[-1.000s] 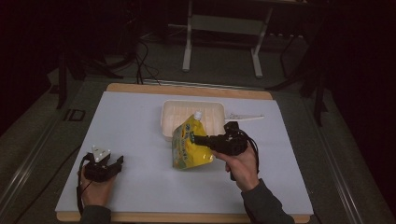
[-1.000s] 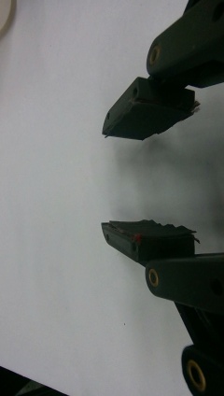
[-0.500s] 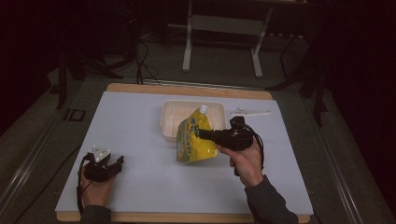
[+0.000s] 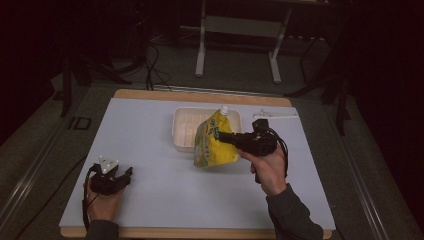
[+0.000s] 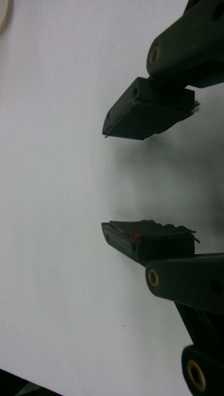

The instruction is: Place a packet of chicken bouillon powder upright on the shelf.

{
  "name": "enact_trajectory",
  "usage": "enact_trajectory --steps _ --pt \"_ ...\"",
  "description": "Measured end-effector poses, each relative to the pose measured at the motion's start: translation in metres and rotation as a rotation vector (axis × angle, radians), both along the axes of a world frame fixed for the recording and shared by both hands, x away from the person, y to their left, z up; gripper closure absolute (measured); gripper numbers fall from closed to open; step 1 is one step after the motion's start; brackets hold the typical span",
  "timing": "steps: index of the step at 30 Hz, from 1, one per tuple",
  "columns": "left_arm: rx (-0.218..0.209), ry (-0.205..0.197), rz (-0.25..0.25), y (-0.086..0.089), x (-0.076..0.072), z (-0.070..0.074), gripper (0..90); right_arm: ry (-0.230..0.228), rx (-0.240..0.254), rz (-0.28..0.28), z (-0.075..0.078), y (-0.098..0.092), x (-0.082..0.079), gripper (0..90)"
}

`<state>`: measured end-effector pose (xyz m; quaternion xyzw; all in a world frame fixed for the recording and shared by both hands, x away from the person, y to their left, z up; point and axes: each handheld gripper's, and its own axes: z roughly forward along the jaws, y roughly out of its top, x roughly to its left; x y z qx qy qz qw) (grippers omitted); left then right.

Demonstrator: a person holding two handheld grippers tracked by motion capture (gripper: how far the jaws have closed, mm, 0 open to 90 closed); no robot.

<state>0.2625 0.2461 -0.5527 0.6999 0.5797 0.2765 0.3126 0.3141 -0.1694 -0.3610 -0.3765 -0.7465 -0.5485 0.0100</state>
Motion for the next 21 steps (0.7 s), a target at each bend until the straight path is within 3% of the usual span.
enact_trajectory --steps 21 --pt "0.000 0.000 0.000 0.0000 -0.0001 0.0001 47.0 -0.014 0.005 -0.047 0.0048 -0.0094 0.0091 89.9"
